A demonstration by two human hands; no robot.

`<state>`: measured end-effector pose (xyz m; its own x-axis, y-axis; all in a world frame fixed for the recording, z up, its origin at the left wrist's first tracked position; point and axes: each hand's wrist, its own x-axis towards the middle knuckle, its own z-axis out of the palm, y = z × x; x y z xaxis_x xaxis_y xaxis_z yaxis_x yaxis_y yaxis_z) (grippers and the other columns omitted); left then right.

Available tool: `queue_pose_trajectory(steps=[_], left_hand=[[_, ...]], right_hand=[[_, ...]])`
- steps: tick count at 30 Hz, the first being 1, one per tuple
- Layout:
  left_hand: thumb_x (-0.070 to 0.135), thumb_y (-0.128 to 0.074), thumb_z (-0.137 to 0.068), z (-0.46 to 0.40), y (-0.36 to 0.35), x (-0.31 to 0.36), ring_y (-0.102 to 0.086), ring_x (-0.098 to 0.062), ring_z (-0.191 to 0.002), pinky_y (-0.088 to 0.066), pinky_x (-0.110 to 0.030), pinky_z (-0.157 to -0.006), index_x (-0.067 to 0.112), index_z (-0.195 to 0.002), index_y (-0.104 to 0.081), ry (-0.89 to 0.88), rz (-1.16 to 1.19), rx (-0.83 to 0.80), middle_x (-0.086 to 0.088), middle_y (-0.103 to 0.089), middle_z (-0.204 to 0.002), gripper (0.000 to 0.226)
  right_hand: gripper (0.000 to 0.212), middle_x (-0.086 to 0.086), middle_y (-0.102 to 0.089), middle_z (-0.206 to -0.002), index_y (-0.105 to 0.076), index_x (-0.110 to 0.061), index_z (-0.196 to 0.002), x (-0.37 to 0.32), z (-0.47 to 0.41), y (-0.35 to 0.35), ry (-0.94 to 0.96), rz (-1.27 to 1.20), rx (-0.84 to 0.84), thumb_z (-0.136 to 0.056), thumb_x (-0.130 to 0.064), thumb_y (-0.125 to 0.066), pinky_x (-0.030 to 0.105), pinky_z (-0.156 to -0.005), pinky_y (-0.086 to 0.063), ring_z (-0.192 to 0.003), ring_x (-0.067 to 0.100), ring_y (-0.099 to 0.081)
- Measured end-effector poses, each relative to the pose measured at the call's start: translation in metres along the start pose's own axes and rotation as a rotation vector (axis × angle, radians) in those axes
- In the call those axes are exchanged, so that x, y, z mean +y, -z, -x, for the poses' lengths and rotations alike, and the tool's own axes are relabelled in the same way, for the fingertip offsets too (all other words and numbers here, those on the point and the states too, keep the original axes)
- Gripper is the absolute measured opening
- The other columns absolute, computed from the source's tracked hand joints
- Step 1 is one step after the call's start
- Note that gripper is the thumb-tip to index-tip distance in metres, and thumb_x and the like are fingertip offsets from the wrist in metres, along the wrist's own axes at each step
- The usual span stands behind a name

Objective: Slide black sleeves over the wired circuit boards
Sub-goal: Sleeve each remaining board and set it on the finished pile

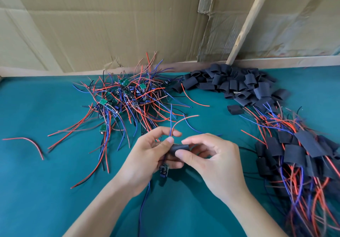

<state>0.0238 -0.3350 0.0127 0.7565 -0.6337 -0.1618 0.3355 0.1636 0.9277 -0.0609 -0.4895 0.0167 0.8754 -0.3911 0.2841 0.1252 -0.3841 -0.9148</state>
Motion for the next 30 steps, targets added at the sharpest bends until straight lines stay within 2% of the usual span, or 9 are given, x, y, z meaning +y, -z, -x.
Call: queue_pose_trajectory(steps=[5,10,18,21,24,26,30], left_hand=[[0.015,-0.051,-0.103,0.000,0.000,0.001,-0.075,-0.033,-0.080,-0.060,-0.030,-0.066,0.018,-0.103,-0.069,-0.012,0.019,0.010,-0.026,-0.074,-0.103,0.018],[0.011,-0.048,-0.106,0.000,-0.001,0.000,-0.076,-0.035,-0.079,-0.060,-0.030,-0.065,0.008,-0.111,-0.062,-0.024,-0.047,0.041,-0.025,-0.075,-0.100,0.016],[0.010,-0.047,-0.105,0.000,-0.003,-0.004,-0.076,-0.035,-0.078,-0.060,-0.030,-0.064,0.007,-0.111,-0.063,-0.039,-0.121,0.010,-0.022,-0.076,-0.096,0.017],[0.008,-0.047,-0.106,0.001,-0.003,-0.005,-0.076,-0.036,-0.079,-0.060,-0.031,-0.065,0.015,-0.114,-0.068,-0.055,-0.194,-0.027,-0.018,-0.076,-0.098,0.024],[0.007,-0.046,-0.106,0.002,-0.003,-0.005,-0.076,-0.035,-0.080,-0.062,-0.033,-0.069,0.033,-0.120,-0.070,-0.072,-0.285,-0.101,-0.012,-0.077,-0.105,0.038],[0.007,-0.045,-0.107,0.003,-0.004,-0.005,-0.076,-0.034,-0.078,-0.062,-0.033,-0.070,0.042,-0.124,-0.068,-0.072,-0.316,-0.145,-0.010,-0.076,-0.106,0.045],[0.005,-0.045,-0.107,0.003,-0.005,-0.003,-0.074,-0.030,-0.068,-0.060,-0.033,-0.065,0.045,-0.126,-0.067,-0.071,-0.349,-0.196,-0.009,-0.074,-0.092,0.050]], right_hand=[[0.023,-0.002,-0.077,-0.076,-0.079,-0.023,-0.079,-0.001,-0.007,0.008,-0.052,-0.176,0.051,-0.075,-0.003,-0.090,0.016,-0.065,-0.052,-0.067,0.010,-0.071],[0.014,0.000,-0.076,-0.077,-0.080,-0.023,-0.080,-0.006,-0.018,0.030,-0.087,-0.406,0.242,-0.070,-0.016,-0.086,0.019,-0.059,-0.051,-0.063,0.010,-0.065],[0.015,0.000,-0.076,-0.077,-0.079,-0.022,-0.080,-0.006,-0.019,0.034,-0.061,-0.349,0.229,-0.072,-0.012,-0.087,0.018,-0.061,-0.052,-0.064,0.009,-0.066],[0.018,0.001,-0.076,-0.076,-0.079,-0.019,-0.080,-0.005,-0.019,0.034,-0.063,-0.340,0.227,-0.074,-0.005,-0.088,0.018,-0.060,-0.052,-0.063,0.009,-0.066],[0.017,0.001,-0.075,-0.073,-0.080,-0.018,-0.080,-0.007,-0.019,0.035,-0.113,-0.416,0.241,-0.066,-0.020,-0.089,0.018,-0.057,-0.050,-0.060,0.010,-0.062],[0.026,0.001,-0.074,-0.074,-0.080,-0.017,-0.080,-0.007,-0.021,0.036,-0.170,-0.471,0.240,-0.060,-0.030,-0.088,0.019,-0.057,-0.049,-0.061,0.012,-0.061],[0.031,0.001,-0.072,-0.074,-0.081,-0.015,-0.082,-0.005,-0.022,0.039,-0.224,-0.516,0.219,-0.058,-0.032,-0.088,0.019,-0.057,-0.047,-0.059,0.014,-0.055]])
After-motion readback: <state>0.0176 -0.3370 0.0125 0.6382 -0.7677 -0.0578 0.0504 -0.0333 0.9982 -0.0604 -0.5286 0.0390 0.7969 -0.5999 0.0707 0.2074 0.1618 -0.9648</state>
